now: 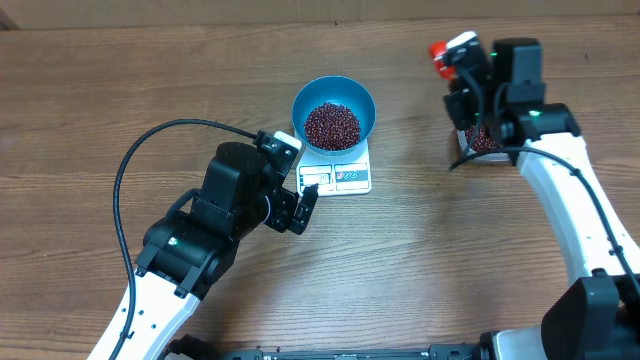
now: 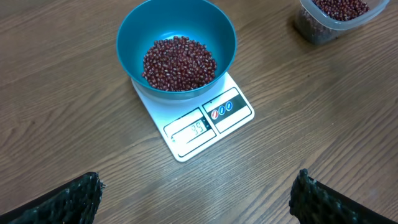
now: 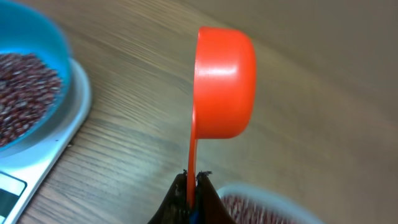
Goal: Scoop item into bowl and weigh 150g on scale
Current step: 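Move the empty scoop right back to the bean tub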
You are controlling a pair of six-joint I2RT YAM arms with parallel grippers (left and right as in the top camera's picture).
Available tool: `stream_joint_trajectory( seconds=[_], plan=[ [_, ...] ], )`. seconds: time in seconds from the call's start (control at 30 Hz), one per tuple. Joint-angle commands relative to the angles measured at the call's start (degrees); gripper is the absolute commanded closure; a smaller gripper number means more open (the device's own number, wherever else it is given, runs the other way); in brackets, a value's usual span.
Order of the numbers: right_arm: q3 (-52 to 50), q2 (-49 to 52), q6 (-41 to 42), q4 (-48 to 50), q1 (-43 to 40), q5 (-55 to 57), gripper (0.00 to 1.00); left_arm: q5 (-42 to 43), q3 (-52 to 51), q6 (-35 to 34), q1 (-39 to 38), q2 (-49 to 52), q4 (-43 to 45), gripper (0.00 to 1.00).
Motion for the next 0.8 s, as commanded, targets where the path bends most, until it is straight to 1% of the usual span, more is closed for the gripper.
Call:
stream_joint_trajectory(
  seconds=[0.0, 0.1, 0.23, 0.3, 0.4, 0.77],
  plan=[
    [0.9, -1.1, 13.0, -2.4, -4.8, -0.2, 0.96, 0.8, -0.1, -0.5, 0.3, 0.2, 0.2, 0.01],
    [0.9, -1.1, 13.1, -6.4, -8.3, -3.6, 0.96, 0.8, -0.1, -0.5, 0.3, 0.2, 0.2, 0.0],
    [0.9, -1.1, 13.1, -11.6, -10.6, -3.7, 0.96, 0.8, -0.1, -0.5, 0.3, 0.2, 0.2, 0.0],
    [0.9, -1.1, 13.0, -15.7, -11.7, -3.6, 0.96, 0.8, -0.1, -0.5, 0.3, 0.2, 0.2, 0.0],
    [0.3, -0.9, 13.0, -17.6, -12.5, -3.4, 0.96, 0.8, -0.1, -0.5, 0.3, 0.2, 0.2, 0.01],
    [-1.6, 1.9, 13.0, -19.7, -13.2, -0.6, 0.96, 0.8, -0.1, -0.5, 0.3, 0.2, 0.2, 0.0]
  ],
)
